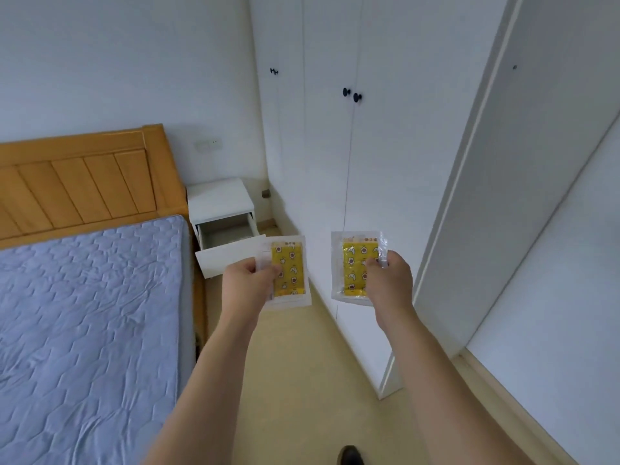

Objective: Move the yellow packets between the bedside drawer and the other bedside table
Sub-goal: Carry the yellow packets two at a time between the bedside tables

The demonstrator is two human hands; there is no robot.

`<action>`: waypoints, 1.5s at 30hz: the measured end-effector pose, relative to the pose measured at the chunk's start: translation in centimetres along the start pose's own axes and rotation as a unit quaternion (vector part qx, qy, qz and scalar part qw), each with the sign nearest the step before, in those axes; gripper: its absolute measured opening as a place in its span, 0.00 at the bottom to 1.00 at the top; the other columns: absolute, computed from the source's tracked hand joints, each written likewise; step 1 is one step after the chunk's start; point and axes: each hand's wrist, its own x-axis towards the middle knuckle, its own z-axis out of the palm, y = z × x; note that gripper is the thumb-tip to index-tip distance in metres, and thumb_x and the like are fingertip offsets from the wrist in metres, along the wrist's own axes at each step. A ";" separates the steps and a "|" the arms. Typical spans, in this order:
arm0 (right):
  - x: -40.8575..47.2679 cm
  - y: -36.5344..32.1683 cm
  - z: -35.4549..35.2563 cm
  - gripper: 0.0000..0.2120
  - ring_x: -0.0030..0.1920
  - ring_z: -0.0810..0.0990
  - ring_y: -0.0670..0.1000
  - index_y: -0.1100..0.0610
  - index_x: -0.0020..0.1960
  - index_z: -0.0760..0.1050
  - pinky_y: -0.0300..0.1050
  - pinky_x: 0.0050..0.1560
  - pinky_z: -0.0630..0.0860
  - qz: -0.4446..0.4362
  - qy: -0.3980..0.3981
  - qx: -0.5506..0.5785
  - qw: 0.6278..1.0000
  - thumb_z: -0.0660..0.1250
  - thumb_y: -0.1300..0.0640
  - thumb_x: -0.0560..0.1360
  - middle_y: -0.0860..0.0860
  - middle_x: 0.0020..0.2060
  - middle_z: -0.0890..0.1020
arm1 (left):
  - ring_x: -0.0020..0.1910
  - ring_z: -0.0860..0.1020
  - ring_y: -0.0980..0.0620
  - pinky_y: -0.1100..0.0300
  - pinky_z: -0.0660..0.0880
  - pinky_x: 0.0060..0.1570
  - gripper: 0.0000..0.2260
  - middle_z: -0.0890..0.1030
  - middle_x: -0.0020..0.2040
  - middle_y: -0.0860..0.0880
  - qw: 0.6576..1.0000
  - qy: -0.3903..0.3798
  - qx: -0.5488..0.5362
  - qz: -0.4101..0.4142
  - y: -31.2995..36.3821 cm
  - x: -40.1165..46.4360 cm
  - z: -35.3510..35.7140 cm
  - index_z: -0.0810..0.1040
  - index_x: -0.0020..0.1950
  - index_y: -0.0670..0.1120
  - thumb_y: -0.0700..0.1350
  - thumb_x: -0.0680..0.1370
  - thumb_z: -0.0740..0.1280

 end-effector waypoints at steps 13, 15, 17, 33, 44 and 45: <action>23.2 -7.5 27.0 0.06 0.38 0.77 0.47 0.56 0.50 0.73 0.38 0.32 0.68 -0.015 -0.202 0.018 0.979 0.58 0.62 0.80 0.48 0.39 0.77 | 0.39 0.85 0.57 0.60 0.80 0.37 0.04 0.86 0.42 0.54 0.981 0.196 -0.002 -0.003 5.7 28.9 -3.8 0.83 0.45 0.49 0.40 0.76 0.71; 25.5 -8.2 31.2 0.06 0.37 0.76 0.47 0.55 0.49 0.73 0.39 0.33 0.69 -0.017 -0.224 0.002 0.975 0.58 0.61 0.80 0.48 0.38 0.77 | 0.38 0.84 0.60 0.62 0.78 0.35 0.05 0.85 0.40 0.56 0.975 0.221 -0.006 -0.015 5.3 32.8 -5.3 0.82 0.45 0.51 0.41 0.76 0.72; 28.2 -8.8 35.8 0.06 0.41 0.78 0.48 0.53 0.50 0.74 0.44 0.39 0.75 -0.021 -0.234 -0.008 0.972 0.59 0.60 0.79 0.48 0.41 0.78 | 0.39 0.85 0.58 0.60 0.80 0.37 0.05 0.86 0.41 0.55 0.973 0.230 -0.007 -0.026 4.8 37.1 -6.6 0.83 0.46 0.50 0.41 0.76 0.72; 51.0 -13.9 65.4 0.06 0.40 0.76 0.53 0.56 0.52 0.74 0.47 0.42 0.73 0.019 -0.273 -0.044 0.961 0.60 0.61 0.79 0.52 0.41 0.78 | 0.39 0.80 0.57 0.59 0.76 0.39 0.04 0.81 0.45 0.54 0.968 0.219 0.072 -0.096 5.9 75.9 -11.7 0.77 0.48 0.51 0.42 0.78 0.69; 65.7 -0.1 86.6 0.09 0.33 0.68 0.50 0.55 0.41 0.67 0.42 0.32 0.63 0.052 -0.372 -0.208 0.903 0.54 0.67 0.74 0.51 0.37 0.72 | 0.47 0.79 0.46 0.53 0.79 0.46 0.05 0.79 0.49 0.46 0.922 0.199 0.263 -0.202 -9.5 99.0 -11.8 0.73 0.53 0.43 0.40 0.79 0.59; 66.4 2.4 88.6 0.09 0.33 0.69 0.50 0.56 0.42 0.67 0.42 0.31 0.63 0.050 -0.380 -0.223 0.896 0.54 0.68 0.73 0.52 0.37 0.72 | 0.45 0.78 0.47 0.55 0.77 0.41 0.07 0.79 0.49 0.46 0.918 0.191 0.274 -0.214 -12.2 100.7 -11.7 0.73 0.54 0.44 0.40 0.79 0.58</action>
